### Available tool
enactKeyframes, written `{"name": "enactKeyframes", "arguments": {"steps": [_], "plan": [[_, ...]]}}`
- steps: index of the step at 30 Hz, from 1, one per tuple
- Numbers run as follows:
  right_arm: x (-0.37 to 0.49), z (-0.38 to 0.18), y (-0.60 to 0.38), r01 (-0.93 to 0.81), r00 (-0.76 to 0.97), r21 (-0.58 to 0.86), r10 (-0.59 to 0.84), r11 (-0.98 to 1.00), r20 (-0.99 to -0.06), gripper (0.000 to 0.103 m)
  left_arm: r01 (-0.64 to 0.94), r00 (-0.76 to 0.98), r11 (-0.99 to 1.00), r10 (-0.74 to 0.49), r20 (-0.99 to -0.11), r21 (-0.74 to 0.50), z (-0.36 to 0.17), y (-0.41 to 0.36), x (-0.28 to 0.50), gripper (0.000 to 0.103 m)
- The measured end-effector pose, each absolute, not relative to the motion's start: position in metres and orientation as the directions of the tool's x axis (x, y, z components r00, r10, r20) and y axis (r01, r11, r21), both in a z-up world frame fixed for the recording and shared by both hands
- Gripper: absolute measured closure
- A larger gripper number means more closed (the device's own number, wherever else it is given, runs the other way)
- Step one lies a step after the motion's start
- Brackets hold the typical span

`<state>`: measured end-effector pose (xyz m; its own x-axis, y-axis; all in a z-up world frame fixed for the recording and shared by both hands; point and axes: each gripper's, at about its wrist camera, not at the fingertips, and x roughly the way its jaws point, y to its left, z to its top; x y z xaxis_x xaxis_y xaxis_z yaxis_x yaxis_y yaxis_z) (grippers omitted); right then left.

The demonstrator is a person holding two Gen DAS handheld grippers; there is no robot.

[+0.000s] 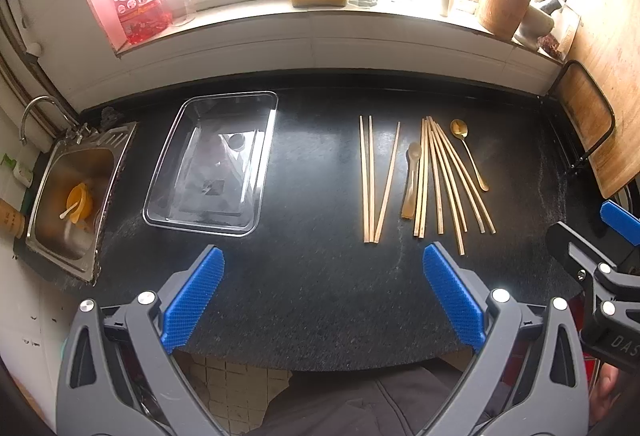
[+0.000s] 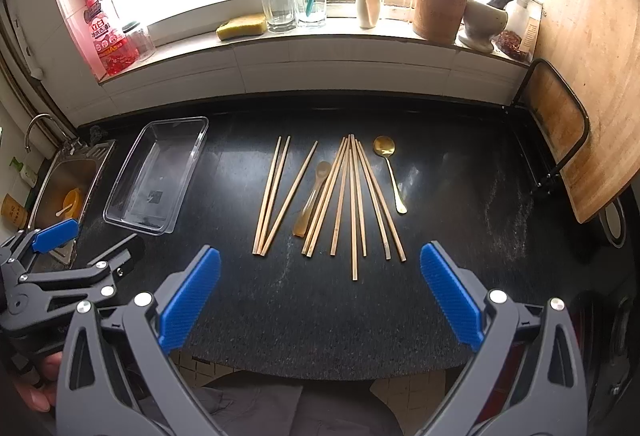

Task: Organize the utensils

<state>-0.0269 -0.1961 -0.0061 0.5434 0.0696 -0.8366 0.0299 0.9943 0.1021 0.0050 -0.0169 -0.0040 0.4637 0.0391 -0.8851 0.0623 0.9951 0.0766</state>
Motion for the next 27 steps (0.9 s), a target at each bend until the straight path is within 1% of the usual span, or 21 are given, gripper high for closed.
{"name": "enactKeyframes", "arguments": {"steps": [2,4,10,16,19,22,24,27], "plan": [[-0.025,-0.006,-0.196,0.03,0.542,0.1,0.068,0.995,-0.838,0.006,0.065,0.463,0.995,0.039,-0.885,0.078,-0.005,-0.017,0.007,0.006],[-0.024,-0.006,-0.195,0.032,0.54,0.099,0.066,0.995,-0.839,0.006,0.069,0.449,0.992,0.067,-0.891,0.109,-0.008,-0.016,0.01,0.006],[-0.02,-0.005,-0.192,0.04,0.55,0.108,0.069,0.993,-0.832,0.006,0.084,0.464,0.994,0.02,-0.886,0.067,-0.008,-0.008,0.014,0.006],[-0.013,-0.008,-0.195,0.089,0.558,0.144,0.071,0.986,-0.827,0.006,0.116,0.471,0.99,0.017,-0.882,0.081,-0.012,0.0,0.024,0.006],[-0.014,-0.008,-0.196,0.11,0.574,0.133,0.047,0.985,-0.818,0.006,0.123,0.466,0.989,0.012,-0.885,0.078,-0.019,0.005,0.034,0.006],[-0.018,-0.009,-0.207,0.127,0.598,0.158,0.052,0.979,-0.8,0.006,0.137,0.469,0.988,0.004,-0.883,0.077,-0.027,0.003,0.045,0.006],[-0.017,-0.014,-0.215,0.114,0.613,0.176,0.07,0.978,-0.787,0.006,0.152,0.461,0.987,-0.028,-0.887,0.048,-0.035,-0.001,0.05,0.006],[-0.004,-0.033,-0.229,0.063,0.587,0.135,0.073,0.989,-0.806,0.006,0.186,0.454,0.978,-0.168,-0.875,-0.091,-0.049,-0.008,0.062,0.006]]}}
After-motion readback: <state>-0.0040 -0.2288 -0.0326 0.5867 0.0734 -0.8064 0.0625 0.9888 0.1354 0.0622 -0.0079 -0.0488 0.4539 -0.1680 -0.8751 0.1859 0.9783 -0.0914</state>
